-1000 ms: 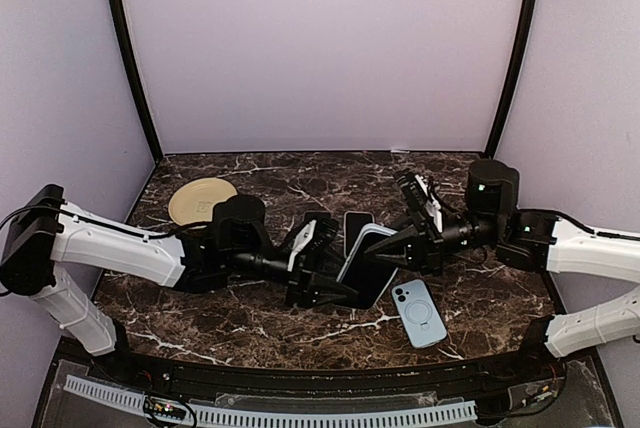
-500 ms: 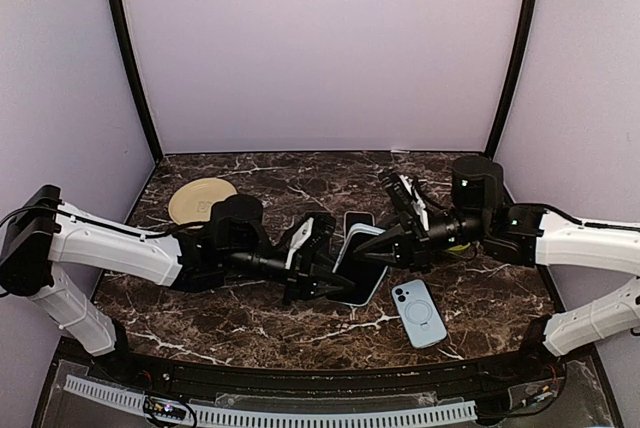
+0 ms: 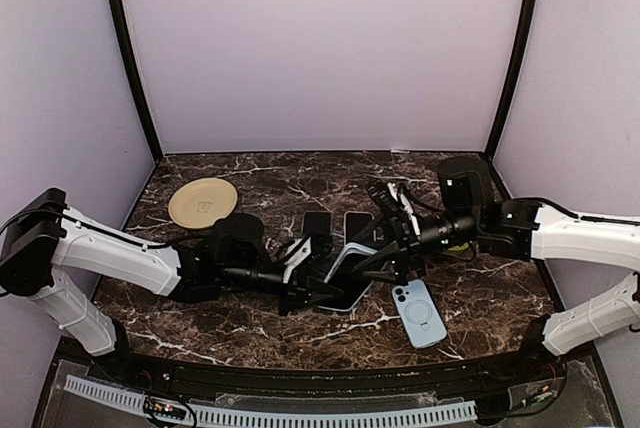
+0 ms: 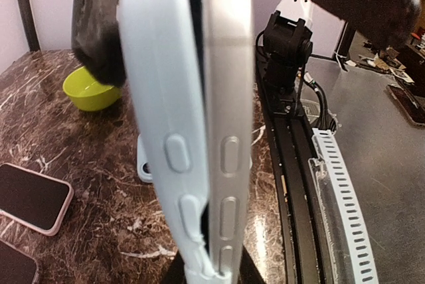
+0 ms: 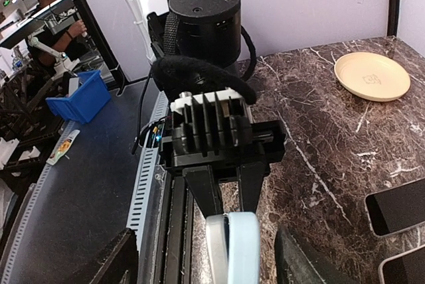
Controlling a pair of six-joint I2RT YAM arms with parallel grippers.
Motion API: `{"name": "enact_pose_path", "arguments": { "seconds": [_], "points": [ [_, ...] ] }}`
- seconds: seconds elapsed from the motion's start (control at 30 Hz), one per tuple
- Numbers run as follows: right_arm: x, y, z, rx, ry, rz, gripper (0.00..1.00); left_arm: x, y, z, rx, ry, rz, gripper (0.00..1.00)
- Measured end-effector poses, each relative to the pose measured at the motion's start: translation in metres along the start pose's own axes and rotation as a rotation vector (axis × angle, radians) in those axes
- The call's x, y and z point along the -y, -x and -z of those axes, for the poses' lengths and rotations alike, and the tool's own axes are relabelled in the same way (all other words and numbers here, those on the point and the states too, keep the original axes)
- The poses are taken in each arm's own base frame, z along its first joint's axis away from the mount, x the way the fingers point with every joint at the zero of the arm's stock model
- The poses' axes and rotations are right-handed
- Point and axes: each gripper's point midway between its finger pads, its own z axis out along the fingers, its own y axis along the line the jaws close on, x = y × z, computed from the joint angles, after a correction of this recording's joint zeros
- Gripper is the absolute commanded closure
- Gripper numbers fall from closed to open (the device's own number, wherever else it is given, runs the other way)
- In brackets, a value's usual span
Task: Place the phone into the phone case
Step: Pass from the right arm to the left
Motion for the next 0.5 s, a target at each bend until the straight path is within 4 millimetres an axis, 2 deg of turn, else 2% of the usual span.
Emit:
{"name": "enact_pose_path", "arguments": {
  "seconds": [0.17,0.3,0.5],
  "points": [
    [0.010,0.003,-0.007,-0.053,-0.052,-0.013,0.29,-0.010,-0.013,0.001,-0.036,0.064,-0.009,1.00],
    [0.007,0.007,-0.016,-0.119,-0.112,0.063,0.32,-0.016,-0.020,0.003,-0.067,0.102,-0.021,1.00],
    [0.016,-0.004,-0.025,-0.239,-0.146,0.113,0.46,-0.020,-0.019,0.006,-0.075,0.130,-0.047,1.00]
  ]
}}
